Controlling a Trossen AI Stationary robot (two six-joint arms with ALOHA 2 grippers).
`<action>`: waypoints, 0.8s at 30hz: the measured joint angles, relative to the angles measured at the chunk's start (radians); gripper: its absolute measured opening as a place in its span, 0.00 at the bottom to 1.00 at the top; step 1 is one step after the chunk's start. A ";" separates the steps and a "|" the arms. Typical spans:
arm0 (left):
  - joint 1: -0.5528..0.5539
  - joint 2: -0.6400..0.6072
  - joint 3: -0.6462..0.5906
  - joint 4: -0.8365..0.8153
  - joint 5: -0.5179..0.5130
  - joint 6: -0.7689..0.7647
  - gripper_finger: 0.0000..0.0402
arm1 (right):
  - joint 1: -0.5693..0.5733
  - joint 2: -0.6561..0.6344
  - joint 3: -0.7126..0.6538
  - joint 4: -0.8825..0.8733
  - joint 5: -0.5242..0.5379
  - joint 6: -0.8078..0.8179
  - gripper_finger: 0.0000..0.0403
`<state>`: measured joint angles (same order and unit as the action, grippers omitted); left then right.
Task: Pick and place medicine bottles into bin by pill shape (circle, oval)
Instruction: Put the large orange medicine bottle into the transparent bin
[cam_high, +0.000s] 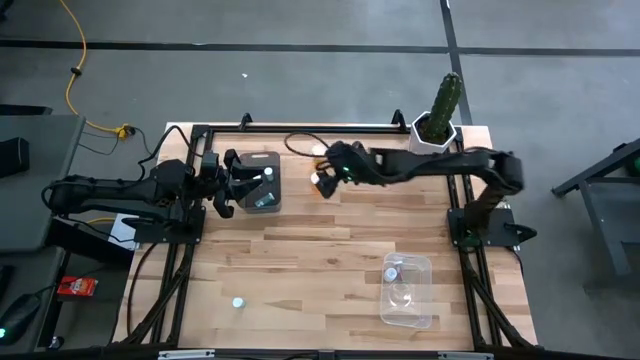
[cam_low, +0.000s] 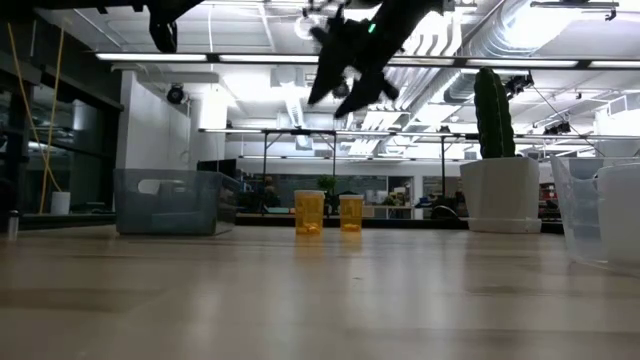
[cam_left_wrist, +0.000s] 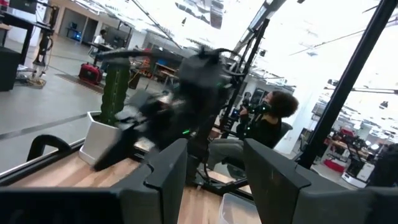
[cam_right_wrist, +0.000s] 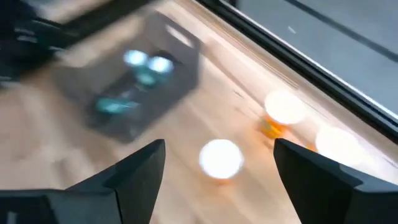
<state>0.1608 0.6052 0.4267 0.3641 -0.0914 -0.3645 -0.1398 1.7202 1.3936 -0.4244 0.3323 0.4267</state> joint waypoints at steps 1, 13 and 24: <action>0.000 0.000 0.000 0.000 0.000 0.000 0.37 | -0.010 0.032 0.023 -0.012 -0.002 0.018 0.73; 0.000 0.000 0.000 0.000 0.000 0.000 0.37 | -0.051 0.250 0.145 -0.051 -0.047 0.150 0.73; 0.000 0.000 0.000 0.000 -0.003 0.000 0.37 | -0.050 0.319 0.144 -0.060 -0.051 0.147 0.73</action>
<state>0.1612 0.6056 0.4267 0.3637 -0.0940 -0.3641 -0.1894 2.0387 1.5376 -0.4846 0.2815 0.5741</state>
